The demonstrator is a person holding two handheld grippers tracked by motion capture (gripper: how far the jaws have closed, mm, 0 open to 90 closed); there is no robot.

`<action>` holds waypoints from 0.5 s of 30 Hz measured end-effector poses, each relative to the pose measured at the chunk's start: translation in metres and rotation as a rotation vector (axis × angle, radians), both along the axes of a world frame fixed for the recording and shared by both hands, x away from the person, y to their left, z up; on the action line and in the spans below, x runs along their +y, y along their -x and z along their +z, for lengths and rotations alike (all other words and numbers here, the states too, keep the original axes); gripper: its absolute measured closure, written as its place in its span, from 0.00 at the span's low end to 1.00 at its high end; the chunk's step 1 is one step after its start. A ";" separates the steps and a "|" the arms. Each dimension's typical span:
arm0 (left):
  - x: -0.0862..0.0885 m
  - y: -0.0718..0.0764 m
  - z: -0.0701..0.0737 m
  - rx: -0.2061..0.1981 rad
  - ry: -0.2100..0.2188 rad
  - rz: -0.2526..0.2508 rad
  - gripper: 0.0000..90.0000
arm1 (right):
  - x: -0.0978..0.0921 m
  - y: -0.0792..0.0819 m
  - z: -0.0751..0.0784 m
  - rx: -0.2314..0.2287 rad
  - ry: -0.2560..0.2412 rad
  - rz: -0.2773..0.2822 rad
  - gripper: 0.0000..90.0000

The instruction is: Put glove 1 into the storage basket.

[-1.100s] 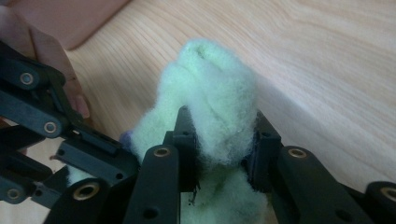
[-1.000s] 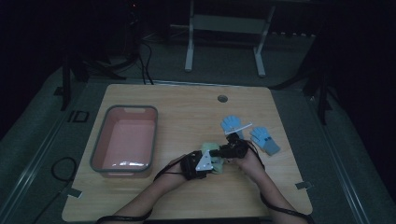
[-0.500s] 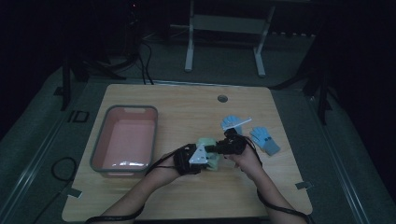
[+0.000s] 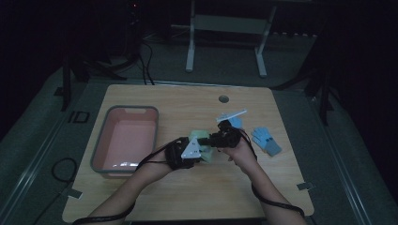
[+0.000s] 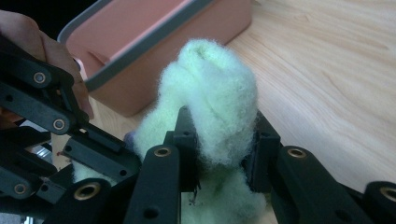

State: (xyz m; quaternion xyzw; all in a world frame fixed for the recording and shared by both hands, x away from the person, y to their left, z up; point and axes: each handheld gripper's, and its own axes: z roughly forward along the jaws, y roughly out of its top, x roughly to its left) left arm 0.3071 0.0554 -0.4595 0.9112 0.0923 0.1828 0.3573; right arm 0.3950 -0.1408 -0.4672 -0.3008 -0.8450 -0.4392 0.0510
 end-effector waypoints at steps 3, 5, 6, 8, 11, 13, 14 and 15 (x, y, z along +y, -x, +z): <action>0.008 0.000 0.006 -0.005 -0.006 0.009 0.85 | 0.008 -0.001 0.005 0.001 -0.004 0.008 0.79; 0.013 0.001 0.009 -0.013 -0.014 0.015 0.85 | 0.014 -0.003 0.009 -0.001 -0.004 0.014 0.79; 0.016 0.001 0.011 -0.013 -0.018 0.020 0.85 | 0.018 -0.003 0.011 0.000 -0.003 0.015 0.79; 0.021 0.001 0.014 -0.018 -0.023 0.029 0.85 | 0.025 -0.005 0.014 -0.002 0.000 0.024 0.79; 0.031 0.002 0.017 -0.022 -0.024 0.042 0.85 | 0.036 -0.007 0.018 -0.002 -0.003 0.032 0.79; 0.037 0.003 0.019 -0.020 -0.027 0.051 0.85 | 0.043 -0.008 0.019 -0.001 -0.004 0.042 0.79; 0.040 0.003 0.020 -0.022 -0.032 0.053 0.85 | 0.046 -0.008 0.020 0.000 -0.008 0.045 0.79; 0.043 0.004 0.021 -0.022 -0.034 0.056 0.85 | 0.050 -0.009 0.021 -0.001 -0.009 0.050 0.79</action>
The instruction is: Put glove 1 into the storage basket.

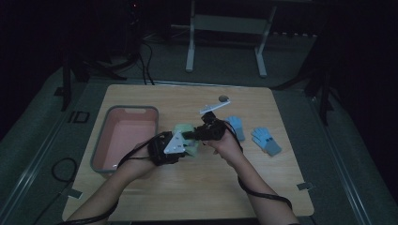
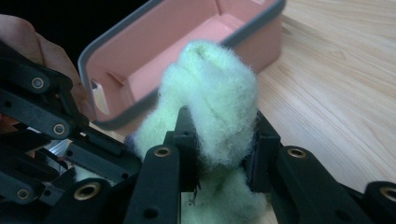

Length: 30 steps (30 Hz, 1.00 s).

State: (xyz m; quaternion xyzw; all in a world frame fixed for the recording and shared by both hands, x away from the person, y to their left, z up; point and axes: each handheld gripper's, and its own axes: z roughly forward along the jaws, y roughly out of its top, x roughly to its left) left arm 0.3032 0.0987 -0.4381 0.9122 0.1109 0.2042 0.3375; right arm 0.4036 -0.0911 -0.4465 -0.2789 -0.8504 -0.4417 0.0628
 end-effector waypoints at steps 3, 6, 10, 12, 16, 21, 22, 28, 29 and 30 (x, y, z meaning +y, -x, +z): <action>0.010 0.002 0.003 -0.005 -0.011 0.013 0.85 | 0.012 0.000 0.003 -0.004 0.000 0.012 0.79; 0.021 0.004 0.006 -0.007 -0.018 0.027 0.85 | 0.026 -0.001 0.005 -0.007 -0.002 0.027 0.79; 0.035 0.006 0.009 -0.011 -0.022 0.047 0.85 | 0.041 -0.002 0.008 -0.007 -0.006 0.047 0.79; 0.043 0.008 0.009 -0.012 -0.019 0.057 0.85 | 0.050 -0.002 0.009 -0.004 -0.006 0.053 0.79; 0.057 0.009 0.010 -0.007 -0.016 0.077 0.85 | 0.067 -0.003 0.011 -0.006 -0.007 0.067 0.79; 0.075 0.013 0.009 -0.010 -0.022 0.102 0.85 | 0.085 -0.003 0.010 0.003 -0.015 0.084 0.79; 0.078 0.014 0.009 -0.008 -0.023 0.105 0.85 | 0.091 -0.003 0.009 0.003 -0.019 0.087 0.79; 0.103 0.016 0.002 0.008 -0.012 0.145 0.85 | 0.118 -0.004 0.002 0.022 -0.026 0.101 0.79; 0.109 0.017 0.001 0.008 -0.013 0.154 0.85 | 0.122 -0.005 0.001 0.023 -0.030 0.103 0.79; 0.112 0.017 0.000 0.007 -0.014 0.157 0.85 | 0.128 -0.005 0.000 0.026 -0.036 0.107 0.79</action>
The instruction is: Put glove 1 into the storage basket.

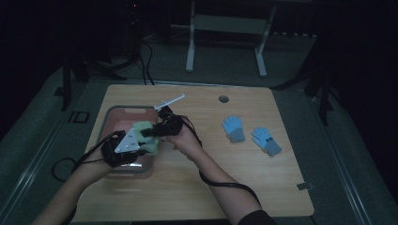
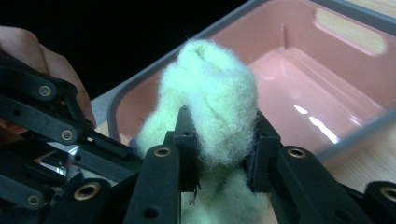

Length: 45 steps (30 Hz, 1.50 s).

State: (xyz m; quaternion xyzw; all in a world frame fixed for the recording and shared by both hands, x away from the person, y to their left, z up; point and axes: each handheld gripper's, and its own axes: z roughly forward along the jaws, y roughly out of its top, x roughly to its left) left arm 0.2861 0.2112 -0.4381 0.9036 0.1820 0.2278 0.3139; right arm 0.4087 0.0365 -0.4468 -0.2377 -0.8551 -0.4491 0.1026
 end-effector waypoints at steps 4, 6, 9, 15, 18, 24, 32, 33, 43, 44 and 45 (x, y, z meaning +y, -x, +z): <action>0.016 0.001 -0.006 0.014 -0.010 0.024 0.85 | 0.019 -0.001 -0.006 0.012 0.006 0.006 0.79; 0.022 0.001 -0.010 0.023 -0.020 0.033 0.85 | 0.029 -0.001 -0.010 0.015 0.011 0.012 0.79; 0.030 0.000 -0.017 0.042 -0.028 0.038 0.85 | 0.040 -0.001 -0.017 0.014 0.030 0.021 0.79; 0.040 -0.006 -0.037 0.088 -0.022 0.056 0.85 | 0.058 -0.005 -0.035 0.029 0.076 0.021 0.79; 0.042 -0.009 -0.048 0.114 -0.042 0.066 0.85 | 0.065 -0.006 -0.041 0.028 0.117 0.027 0.79; 0.042 -0.017 -0.054 0.164 -0.051 0.079 0.85 | 0.076 -0.005 -0.045 0.010 0.192 0.019 0.78; 0.036 -0.027 -0.060 0.286 -0.131 0.096 0.81 | 0.083 -0.005 -0.047 -0.030 0.267 -0.014 0.49; 0.037 -0.028 -0.060 0.298 -0.126 0.102 0.80 | 0.083 -0.005 -0.046 -0.027 0.265 -0.020 0.47; 0.045 -0.032 -0.056 0.285 -0.050 0.227 0.41 | 0.065 -0.009 -0.035 -0.025 0.206 -0.047 0.34; 0.045 -0.031 -0.055 0.280 -0.035 0.233 0.34 | 0.062 -0.009 -0.032 -0.025 0.190 -0.042 0.33; 0.046 -0.030 -0.052 0.274 -0.001 0.248 0.31 | 0.061 -0.009 -0.030 -0.026 0.181 -0.044 0.33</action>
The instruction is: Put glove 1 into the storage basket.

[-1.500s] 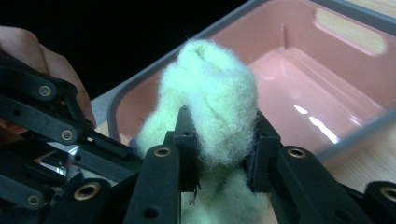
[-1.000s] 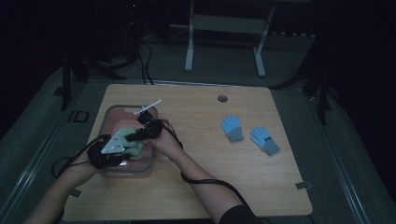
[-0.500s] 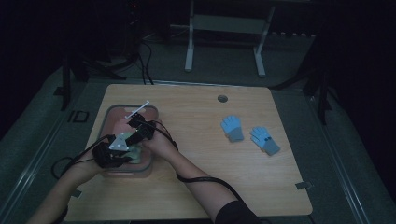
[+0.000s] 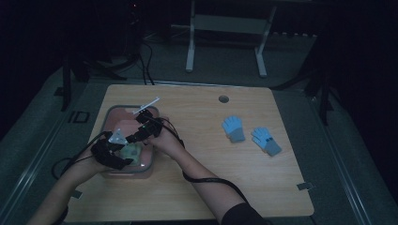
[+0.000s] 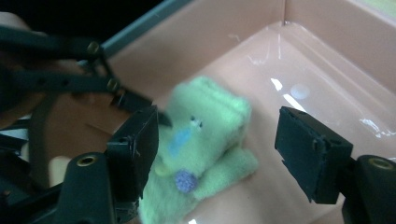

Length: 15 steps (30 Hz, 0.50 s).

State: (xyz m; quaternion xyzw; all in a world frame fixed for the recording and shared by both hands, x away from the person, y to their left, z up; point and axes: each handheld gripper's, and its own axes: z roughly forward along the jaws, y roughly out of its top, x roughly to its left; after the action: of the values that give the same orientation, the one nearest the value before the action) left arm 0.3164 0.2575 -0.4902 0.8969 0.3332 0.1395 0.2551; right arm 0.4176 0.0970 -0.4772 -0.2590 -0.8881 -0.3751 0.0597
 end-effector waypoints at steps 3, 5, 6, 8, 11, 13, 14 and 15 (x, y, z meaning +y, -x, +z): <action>0.001 0.001 0.006 -0.007 0.047 0.038 0.23 | -0.008 0.001 0.008 -0.002 -0.033 0.017 0.28; 0.000 0.002 0.010 -0.016 0.072 0.048 0.20 | -0.014 0.002 0.012 -0.003 -0.048 0.029 0.25; -0.001 0.003 0.012 -0.015 0.083 0.051 0.18 | -0.017 0.002 0.015 0.003 -0.054 0.030 0.23; -0.004 0.004 0.016 -0.028 0.091 0.067 0.17 | -0.023 0.003 0.019 0.002 -0.068 0.032 0.23; -0.012 0.006 0.022 -0.040 0.092 0.073 0.17 | -0.035 0.006 0.024 -0.008 -0.079 0.034 0.22; -0.019 0.007 0.025 -0.045 0.097 0.066 0.17 | -0.043 0.008 0.027 -0.012 -0.087 0.036 0.22; -0.022 0.007 0.027 -0.046 0.106 0.059 0.17 | -0.046 0.009 0.028 -0.013 -0.086 0.037 0.22; -0.027 0.007 0.029 -0.045 0.114 0.050 0.17 | -0.050 0.010 0.029 -0.019 -0.088 0.040 0.22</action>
State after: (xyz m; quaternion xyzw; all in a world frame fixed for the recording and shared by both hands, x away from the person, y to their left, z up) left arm 0.3089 0.2308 -0.4610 0.8689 0.3573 0.1468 0.3094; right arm 0.4073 0.0471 -0.4484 -0.2347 -0.8763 -0.4149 0.0699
